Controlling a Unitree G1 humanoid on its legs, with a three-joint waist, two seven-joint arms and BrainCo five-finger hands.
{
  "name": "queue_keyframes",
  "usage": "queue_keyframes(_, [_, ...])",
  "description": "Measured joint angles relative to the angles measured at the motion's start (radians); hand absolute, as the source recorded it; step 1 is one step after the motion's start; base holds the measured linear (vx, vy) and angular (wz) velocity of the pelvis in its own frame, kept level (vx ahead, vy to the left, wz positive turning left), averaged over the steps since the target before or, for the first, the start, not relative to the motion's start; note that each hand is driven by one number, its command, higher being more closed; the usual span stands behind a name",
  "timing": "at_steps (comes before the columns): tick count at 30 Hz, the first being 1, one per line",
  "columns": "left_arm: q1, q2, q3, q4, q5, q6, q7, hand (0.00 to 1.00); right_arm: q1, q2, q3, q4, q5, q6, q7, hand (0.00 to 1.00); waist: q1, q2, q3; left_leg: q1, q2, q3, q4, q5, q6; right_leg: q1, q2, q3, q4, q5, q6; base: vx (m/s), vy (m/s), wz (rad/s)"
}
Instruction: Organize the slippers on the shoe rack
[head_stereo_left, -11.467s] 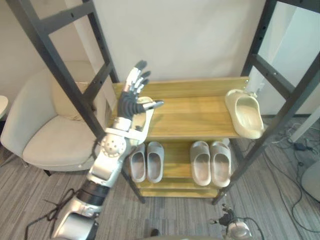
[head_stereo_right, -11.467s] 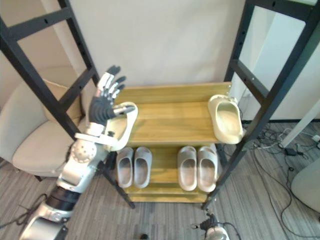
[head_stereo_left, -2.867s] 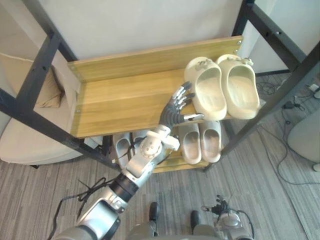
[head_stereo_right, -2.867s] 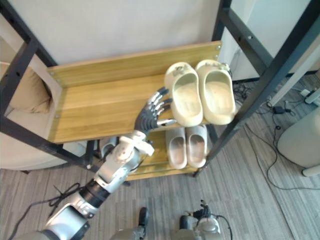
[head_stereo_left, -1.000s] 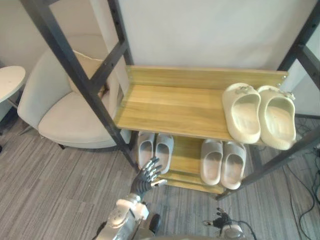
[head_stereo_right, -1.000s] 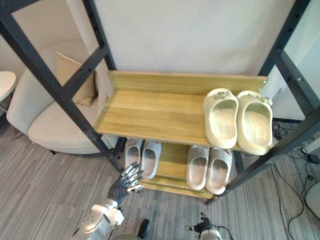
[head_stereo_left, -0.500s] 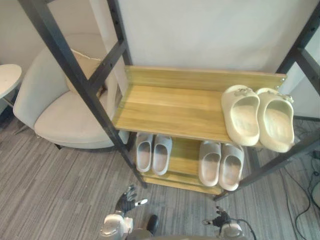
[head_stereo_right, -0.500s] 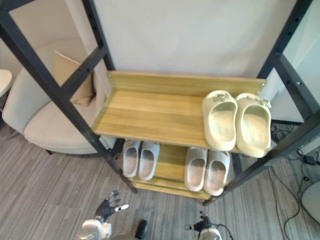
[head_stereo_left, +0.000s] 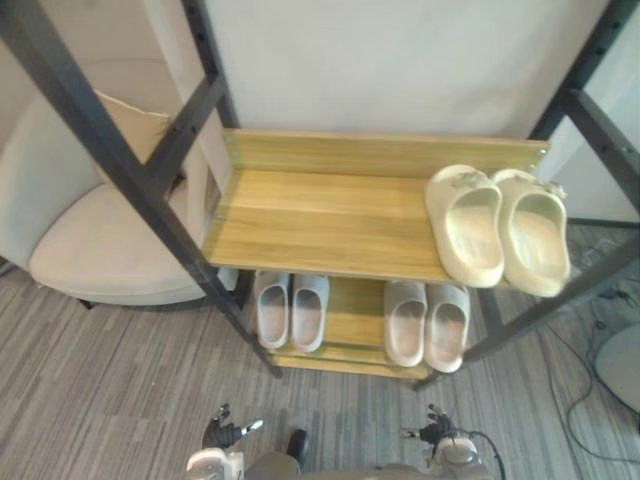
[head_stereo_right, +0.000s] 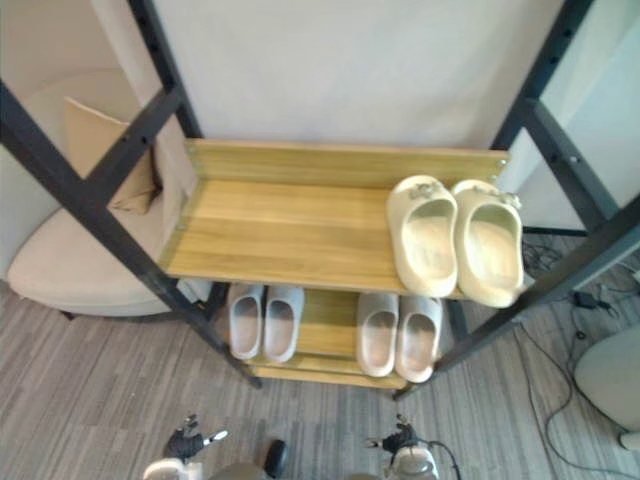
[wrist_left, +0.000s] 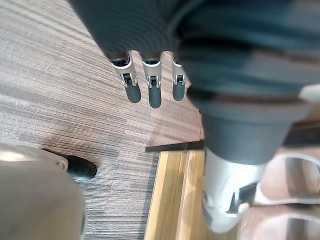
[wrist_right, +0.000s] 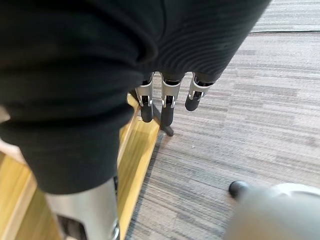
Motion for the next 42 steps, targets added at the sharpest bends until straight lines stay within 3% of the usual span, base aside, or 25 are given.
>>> queue_keyframes(2, [-0.007,-0.003,0.002,0.000,0.000,0.000,0.006,0.00,-0.001,0.008,0.018,-0.006,0.000,-0.001,0.000,0.00,0.003,-0.014,0.003,-0.004,-0.014,-0.035,0.025,-0.002,-0.008,-0.013,0.023,0.074,0.015,-0.034,0.003,0.09,-0.128,0.97])
queue_keyframes(5, [-0.045,-0.020,0.007,-0.006,0.001,-0.002,0.008,0.00,0.001,0.010,0.021,-0.026,0.006,-0.001,-0.002,0.00,0.001,-0.041,0.011,-0.038,-0.069,-0.152,0.062,-0.008,-0.039,0.025,0.004,0.110,-0.146,-0.061,-0.008,0.01,-0.281,1.27])
queue_keyframes(6, [-0.055,-0.048,0.022,-0.006,0.001,-0.002,0.009,0.00,-0.020,0.008,0.018,-0.032,0.007,0.000,-0.002,0.00,0.013,-0.012,0.021,-0.052,-0.050,-0.183,0.044,0.002,-0.056,0.057,0.004,0.058,-0.227,-0.087,-0.029,-0.06,-0.314,1.06])
queue_keyframes(7, [-0.061,-0.077,0.030,-0.007,0.002,-0.002,0.011,0.00,-0.039,-0.004,0.017,-0.043,0.010,-0.001,-0.005,0.00,0.017,0.027,0.024,-0.074,-0.022,-0.194,0.032,0.017,-0.071,0.057,0.022,0.005,-0.251,-0.069,-0.042,-0.06,-0.258,0.72])
queue_keyframes(9, [-0.064,-0.093,0.033,-0.008,0.002,-0.002,0.025,0.00,-0.048,-0.007,0.018,-0.043,0.015,-0.001,-0.008,0.00,0.021,0.045,0.030,-0.072,-0.002,-0.204,0.006,0.039,-0.088,0.068,0.034,-0.032,-0.255,-0.068,-0.046,-0.04,-0.161,0.72])
queue_keyframes(12, [-0.065,-0.105,0.040,-0.013,-0.002,-0.003,0.029,0.00,-0.062,0.004,0.023,-0.045,0.037,0.000,-0.019,0.00,0.028,0.049,0.029,-0.095,0.022,-0.184,-0.035,0.125,-0.093,0.083,0.044,-0.125,-0.283,-0.054,-0.070,-0.04,-0.151,0.87])
queue_keyframes(14, [-0.071,-0.119,0.041,-0.037,-0.003,-0.005,0.029,0.00,-0.096,0.009,0.023,-0.060,0.045,0.000,-0.025,0.00,0.026,0.028,0.044,-0.116,0.028,-0.107,-0.131,0.283,-0.061,0.078,0.029,-0.191,-0.336,-0.009,-0.109,-0.08,-0.089,0.99])
queue_keyframes(15, [-0.079,-0.129,0.058,-0.057,-0.003,-0.009,0.028,0.00,-0.104,0.011,0.023,-0.076,0.052,-0.001,-0.028,0.00,0.027,0.016,0.053,-0.152,0.036,0.027,-0.034,0.213,-0.036,0.082,0.022,-0.243,-0.370,0.013,-0.121,-0.16,-0.054,1.29])
queue_keyframes(16, [-0.091,-0.135,0.089,-0.054,-0.003,-0.002,0.029,0.00,-0.117,0.014,0.022,-0.101,0.056,0.001,-0.035,0.00,0.020,0.010,0.070,-0.194,0.079,0.243,0.213,0.047,0.019,0.107,0.005,-0.321,-0.363,0.020,-0.125,-0.14,-0.041,1.11])
queue_keyframes(17, [-0.091,-0.135,0.089,-0.054,-0.003,-0.002,0.029,0.00,-0.115,0.014,0.022,-0.106,0.056,0.001,-0.035,0.00,0.019,0.010,0.072,-0.193,0.086,0.262,0.236,0.033,0.026,0.111,0.004,-0.331,-0.361,0.020,-0.125,-0.15,-0.066,1.25])
queue_keyframes(20, [-0.085,-0.135,0.087,-0.036,-0.002,-0.002,0.029,0.00,-0.081,0.009,0.006,-0.118,0.056,-0.001,-0.036,0.00,-0.005,0.035,0.059,-0.168,0.213,0.485,0.461,-0.119,0.029,0.140,-0.013,-0.473,-0.342,0.018,-0.126,-0.11,0.086,1.02])
queue_keyframes(22, [-0.088,-0.135,0.078,0.005,0.000,0.002,0.029,0.00,-0.070,0.007,-0.031,-0.114,0.055,0.000,-0.036,0.00,-0.017,0.060,0.048,-0.139,0.257,0.543,0.462,-0.163,0.002,0.145,-0.028,-0.523,-0.330,0.016,-0.105,-0.10,0.215,0.97])
queue_keyframes(23, [-0.089,-0.130,0.064,0.022,0.007,0.003,0.029,0.00,-0.072,0.003,-0.054,-0.094,0.055,0.000,-0.035,0.00,-0.023,0.067,0.037,-0.120,0.218,0.526,0.373,-0.177,-0.023,0.139,-0.021,-0.497,-0.347,0.008,-0.063,-0.10,0.196,0.96])
queue_keyframes(24, [-0.093,-0.119,0.050,0.037,0.018,0.005,0.029,0.00,-0.076,0.004,-0.066,-0.064,0.056,0.001,-0.034,0.00,-0.029,0.062,0.030,-0.080,0.181,0.484,0.247,-0.175,-0.024,0.132,-0.011,-0.465,-0.384,0.020,-0.040,-0.12,0.145,0.95])
queue_keyframes(26, [-0.094,-0.085,0.026,0.063,0.019,0.013,0.028,0.00,-0.076,0.007,-0.073,-0.010,0.055,0.002,-0.032,0.00,-0.029,0.046,0.030,-0.061,0.123,0.444,0.134,-0.094,-0.009,0.140,-0.003,-0.407,-0.463,0.071,-0.044,-0.12,0.135,0.79])
queue_keyframes(31, [-0.059,-0.050,0.039,0.094,0.018,0.012,0.029,0.00,-0.087,0.010,-0.084,0.048,0.051,0.009,-0.029,0.00,-0.021,0.046,0.034,-0.029,0.066,0.393,0.101,-0.064,0.028,0.195,-0.035,-0.420,-0.488,0.103,-0.024,-0.03,0.105,0.36])
queue_keyframes(33, [-0.059,-0.045,0.039,0.097,0.019,0.011,0.028,0.00,-0.088,0.014,-0.092,0.047,0.050,0.010,-0.029,0.00,-0.025,0.030,0.037,-0.028,0.032,0.351,0.076,-0.040,0.040,0.192,-0.062,-0.414,-0.443,0.077,-0.010,-0.04,0.047,0.68])
queue_keyframes(35, [-0.067,-0.036,0.043,0.098,0.018,0.013,0.029,0.00,-0.070,0.030,-0.105,0.045,0.051,0.013,-0.030,0.00,-0.034,0.016,0.042,-0.021,0.001,0.261,0.036,-0.017,0.055,0.150,-0.054,-0.239,-0.352,0.027,-0.060,-0.07,-0.033,1.24])
queue_keyframes(37, [-0.066,-0.045,0.086,0.096,0.011,0.012,0.030,0.00,-0.055,0.050,-0.101,0.043,0.055,0.016,-0.029,0.00,-0.036,0.003,0.050,-0.005,-0.011,0.181,-0.001,0.010,0.050,0.127,0.001,-0.045,-0.309,-0.008,-0.066,-0.04,-0.105,1.28])
queue_keyframes(39, [-0.065,-0.048,0.121,0.083,-0.004,0.009,0.029,0.00,-0.058,0.074,-0.100,0.038,0.056,0.018,-0.029,0.00,-0.026,-0.013,0.058,-0.006,-0.028,0.115,-0.006,0.020,0.043,0.095,0.044,0.062,-0.301,-0.029,-0.057,-0.06,-0.197,1.25])
queue_keyframes(40, [-0.064,-0.041,0.126,0.079,-0.005,0.009,0.028,0.00,-0.054,0.082,-0.099,0.037,0.058,0.018,-0.029,0.00,-0.027,-0.039,0.053,-0.021,-0.054,0.057,0.010,0.023,0.033,0.103,0.038,0.044,-0.296,-0.063,-0.045,-0.03,-0.188,1.23])
queue_keyframes(42, [-0.067,-0.052,0.139,0.073,-0.004,0.007,0.028,0.00,-0.043,0.089,-0.107,0.034,0.078,0.019,-0.032,0.00,-0.023,-0.043,0.043,-0.041,-0.062,0.020,0.030,0.032,0.020,0.099,0.019,-0.030,-0.303,-0.073,-0.054,0.08,-0.126,1.04])
